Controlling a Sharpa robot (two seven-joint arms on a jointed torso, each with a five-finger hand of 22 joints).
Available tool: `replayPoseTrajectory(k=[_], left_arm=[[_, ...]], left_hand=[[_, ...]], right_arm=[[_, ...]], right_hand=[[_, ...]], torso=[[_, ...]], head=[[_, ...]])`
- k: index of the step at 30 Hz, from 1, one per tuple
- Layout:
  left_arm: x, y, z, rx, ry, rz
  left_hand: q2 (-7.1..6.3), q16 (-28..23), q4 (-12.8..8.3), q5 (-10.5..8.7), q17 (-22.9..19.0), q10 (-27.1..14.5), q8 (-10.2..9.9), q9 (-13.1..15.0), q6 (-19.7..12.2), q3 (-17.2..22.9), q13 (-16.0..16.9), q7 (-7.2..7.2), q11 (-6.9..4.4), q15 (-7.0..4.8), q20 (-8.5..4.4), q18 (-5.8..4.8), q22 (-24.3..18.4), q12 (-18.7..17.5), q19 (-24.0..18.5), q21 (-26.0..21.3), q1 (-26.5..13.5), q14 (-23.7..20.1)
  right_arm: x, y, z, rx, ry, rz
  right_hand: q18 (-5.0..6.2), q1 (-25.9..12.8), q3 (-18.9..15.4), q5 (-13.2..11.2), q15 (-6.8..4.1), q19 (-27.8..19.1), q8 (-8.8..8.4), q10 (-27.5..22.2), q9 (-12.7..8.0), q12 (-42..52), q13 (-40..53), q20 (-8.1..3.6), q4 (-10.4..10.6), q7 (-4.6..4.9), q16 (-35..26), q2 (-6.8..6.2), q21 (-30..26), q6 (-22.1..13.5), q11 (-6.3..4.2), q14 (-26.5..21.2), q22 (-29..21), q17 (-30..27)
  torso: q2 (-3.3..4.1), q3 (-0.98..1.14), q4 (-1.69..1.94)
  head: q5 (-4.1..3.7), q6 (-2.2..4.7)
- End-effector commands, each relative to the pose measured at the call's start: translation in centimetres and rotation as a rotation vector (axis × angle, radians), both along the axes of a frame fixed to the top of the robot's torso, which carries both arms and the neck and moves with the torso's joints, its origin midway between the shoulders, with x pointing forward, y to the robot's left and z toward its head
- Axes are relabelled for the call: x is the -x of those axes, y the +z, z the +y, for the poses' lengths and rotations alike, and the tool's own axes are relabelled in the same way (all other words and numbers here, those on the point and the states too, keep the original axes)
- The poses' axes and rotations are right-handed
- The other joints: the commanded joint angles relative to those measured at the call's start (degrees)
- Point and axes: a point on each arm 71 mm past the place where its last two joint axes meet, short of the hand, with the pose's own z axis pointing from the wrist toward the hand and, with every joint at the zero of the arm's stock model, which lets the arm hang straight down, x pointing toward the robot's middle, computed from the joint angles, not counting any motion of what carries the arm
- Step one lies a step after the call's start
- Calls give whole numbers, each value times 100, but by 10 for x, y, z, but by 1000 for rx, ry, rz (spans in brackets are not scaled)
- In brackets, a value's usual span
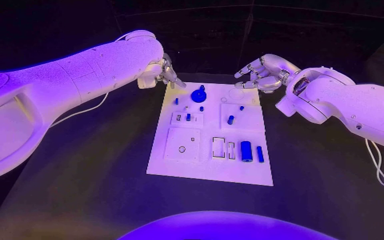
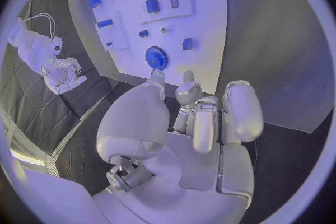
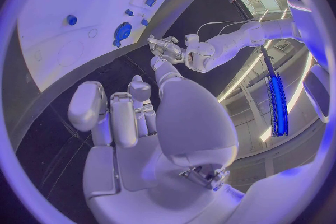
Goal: Assemble the parts on the task board
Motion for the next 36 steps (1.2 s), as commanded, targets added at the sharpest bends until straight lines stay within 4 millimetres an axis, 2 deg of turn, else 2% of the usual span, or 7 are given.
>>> replayPoseTrajectory(k=[1,6,10,17,26,36], left_arm=[[-1,-4,1,-43,-34,33],[-2,-12,1,-57,-29,59],[-3,-17,-1,-60,-36,75],[-2,-22,-3,-65,-42,93],[0,-29,-6,-67,-67,117],[2,-35,-8,-70,-81,132]], left_hand=[[1,18,-10,-10,1509,12,-16,-13,44,-48,-5,-3,22,40,27,29,10,1,1,-5,55,606],[32,18,-10,-10,1509,13,5,-32,107,-86,-8,-18,11,32,23,27,24,6,6,3,88,606],[40,18,-11,-9,1509,18,10,-36,121,-95,1,-22,7,30,22,26,33,14,9,9,96,606],[45,18,-7,-10,1509,15,10,-42,126,-106,-6,-23,6,29,21,22,53,11,15,23,95,606],[54,18,1,-10,1509,20,6,-50,127,-119,0,-23,5,27,20,18,74,17,21,38,91,606],[149,18,-41,-8,1509,30,-4,-101,172,-134,-2,-33,-5,19,13,13,101,28,29,54,199,606]], right_arm=[[0,1,0,1,8,-2],[0,1,1,1,8,-2],[0,1,1,2,8,-2],[0,1,1,2,9,-3],[0,1,3,1,12,-3],[0,1,3,1,14,-2]], right_hand=[[43,-31,-25,32,2,-41,37,-14,-5,-19,-3,8,18,-27,-35,25,-38,6,-17,254,0,4],[45,-27,-25,34,2,-44,37,-15,-5,-20,-4,8,20,-27,-34,30,-42,6,-18,255,-8,6],[45,-27,-25,34,2,-44,37,-15,-5,-20,-4,8,20,-27,-34,31,-42,6,-18,255,-9,7],[44,-26,-25,34,2,-43,38,-15,-5,-19,-4,7,22,-27,-33,34,-41,5,-18,255,-6,9],[44,-26,-25,34,2,-43,38,-15,-5,-19,-4,7,22,-27,-33,34,-41,5,-18,255,-6,9],[44,-26,-25,34,2,-43,38,-15,-5,-19,-4,7,22,-27,-33,34,-41,5,-18,255,-6,9]], torso=[[1,0,-2],[-3,5,4],[-6,-1,4],[-9,7,10],[-10,1,14],[-7,4,12]], head=[[-3,-10],[-22,-22],[-31,-25],[-40,-31],[-46,-42],[-51,-52]])
